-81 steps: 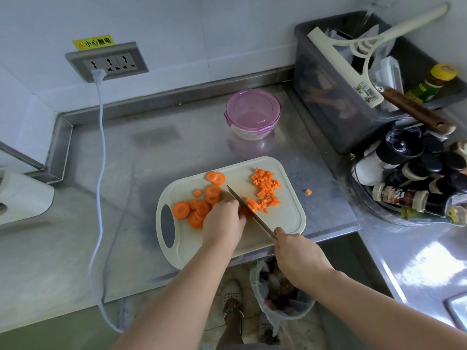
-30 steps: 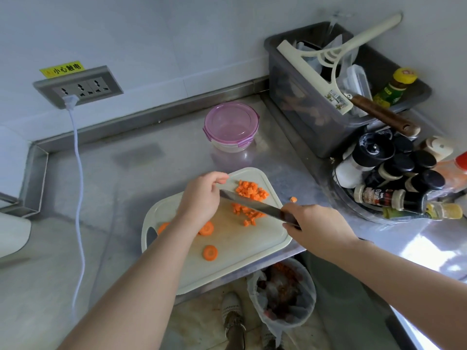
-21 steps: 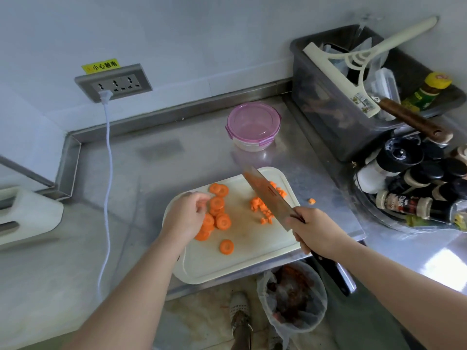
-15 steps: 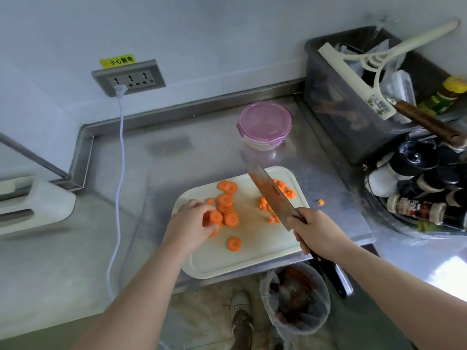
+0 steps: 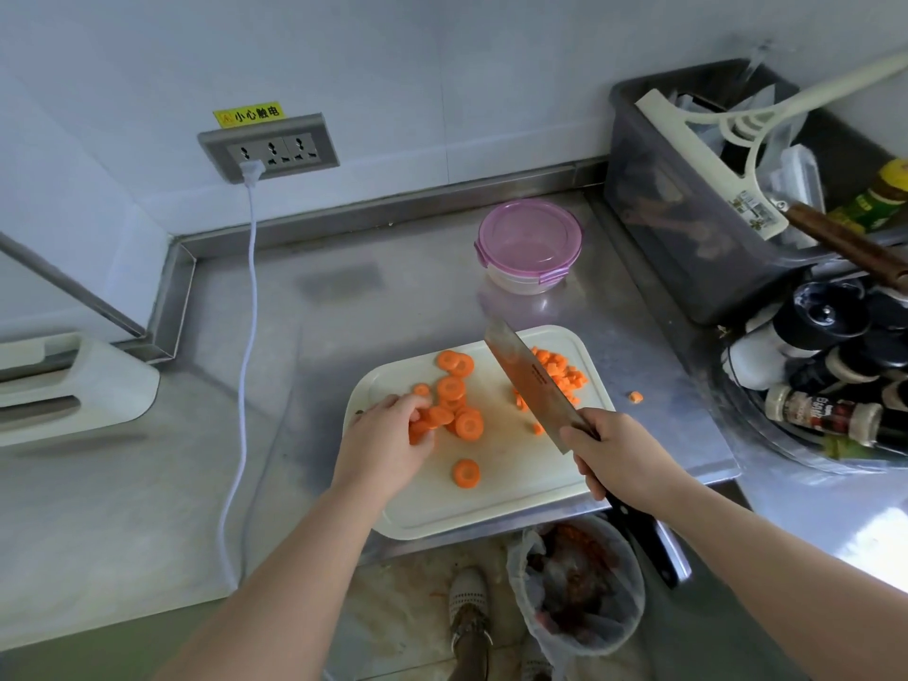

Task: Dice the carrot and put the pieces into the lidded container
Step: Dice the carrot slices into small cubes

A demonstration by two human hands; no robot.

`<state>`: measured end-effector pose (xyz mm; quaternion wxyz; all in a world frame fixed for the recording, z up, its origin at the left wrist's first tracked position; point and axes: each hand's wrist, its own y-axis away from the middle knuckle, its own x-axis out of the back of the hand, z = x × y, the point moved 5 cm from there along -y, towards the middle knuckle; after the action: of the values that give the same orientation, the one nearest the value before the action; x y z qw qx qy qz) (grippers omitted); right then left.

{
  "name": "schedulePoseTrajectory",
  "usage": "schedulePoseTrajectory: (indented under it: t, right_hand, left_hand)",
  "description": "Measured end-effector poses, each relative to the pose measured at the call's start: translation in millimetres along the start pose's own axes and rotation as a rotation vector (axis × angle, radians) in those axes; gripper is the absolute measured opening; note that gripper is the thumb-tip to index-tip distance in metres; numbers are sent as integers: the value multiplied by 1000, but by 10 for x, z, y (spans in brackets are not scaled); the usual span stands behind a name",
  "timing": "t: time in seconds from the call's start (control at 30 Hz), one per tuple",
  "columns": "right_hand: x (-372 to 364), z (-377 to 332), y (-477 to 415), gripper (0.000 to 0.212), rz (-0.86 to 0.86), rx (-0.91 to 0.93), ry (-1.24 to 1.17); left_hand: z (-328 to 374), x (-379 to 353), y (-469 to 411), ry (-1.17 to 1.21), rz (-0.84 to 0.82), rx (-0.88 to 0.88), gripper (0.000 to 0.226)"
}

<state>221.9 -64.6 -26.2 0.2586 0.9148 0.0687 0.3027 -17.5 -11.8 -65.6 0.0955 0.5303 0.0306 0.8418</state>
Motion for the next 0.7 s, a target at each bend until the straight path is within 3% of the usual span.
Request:
schedulePoseTrajectory:
  t: [0.13,0.37,0.5,0.6,0.7]
  right_hand:
    - [-16,-14,0,22,-3,-9,3]
    - [-64,-53,-21,22,-9,-21,13]
    - [-94,-81,-27,23,-5,-16,35]
    - [-105,-93,-29,23,-6,-13,45]
    - [-101,-100,-27,23,-8,-12,46]
  left_hand:
    - [-135,48,42,49,13,32,21]
    - [-388,79,127,108,2,213,19]
    - [-265,135,176,0,53,90,19]
    - [-97,62,191,-155,-66,-67,37]
    - [-39,13,171,-273,-125,-69,40]
